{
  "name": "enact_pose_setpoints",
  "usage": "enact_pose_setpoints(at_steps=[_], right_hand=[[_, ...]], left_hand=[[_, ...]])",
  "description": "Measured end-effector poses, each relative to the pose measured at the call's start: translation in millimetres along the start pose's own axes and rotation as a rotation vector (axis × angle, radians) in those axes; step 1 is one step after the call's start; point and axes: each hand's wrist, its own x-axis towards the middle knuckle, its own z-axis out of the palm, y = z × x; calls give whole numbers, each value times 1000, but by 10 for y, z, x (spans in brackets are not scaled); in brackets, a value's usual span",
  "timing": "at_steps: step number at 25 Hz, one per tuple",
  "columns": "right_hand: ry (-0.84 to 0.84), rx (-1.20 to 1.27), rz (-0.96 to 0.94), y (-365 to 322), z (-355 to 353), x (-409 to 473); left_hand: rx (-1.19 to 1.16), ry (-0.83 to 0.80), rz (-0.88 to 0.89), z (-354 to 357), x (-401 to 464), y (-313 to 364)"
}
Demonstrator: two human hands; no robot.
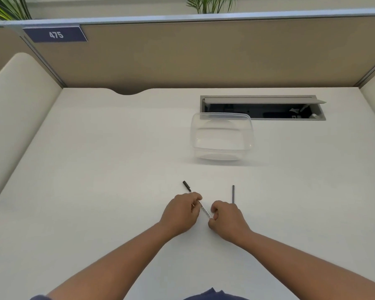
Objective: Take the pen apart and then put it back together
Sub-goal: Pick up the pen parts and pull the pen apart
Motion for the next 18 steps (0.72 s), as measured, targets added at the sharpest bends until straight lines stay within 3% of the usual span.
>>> enact_pose_setpoints(at_steps=[2,4,9,13,18], right_hand=[[-21,17,-12,4,-71,-1],[-46,47,-36,-6,-165,2],[-64,178,-88,-21,-413,38],[-47,287,-134,18,-565,53],[-199,914,68,126,-737,49]], left_hand=[[264,65,297,-11,12,-21],[449,69,485,-40,55,-25],[605,6,631,-119,158,13],[536,59,662,-192,196,74],[452,177,654,-278,178,111]])
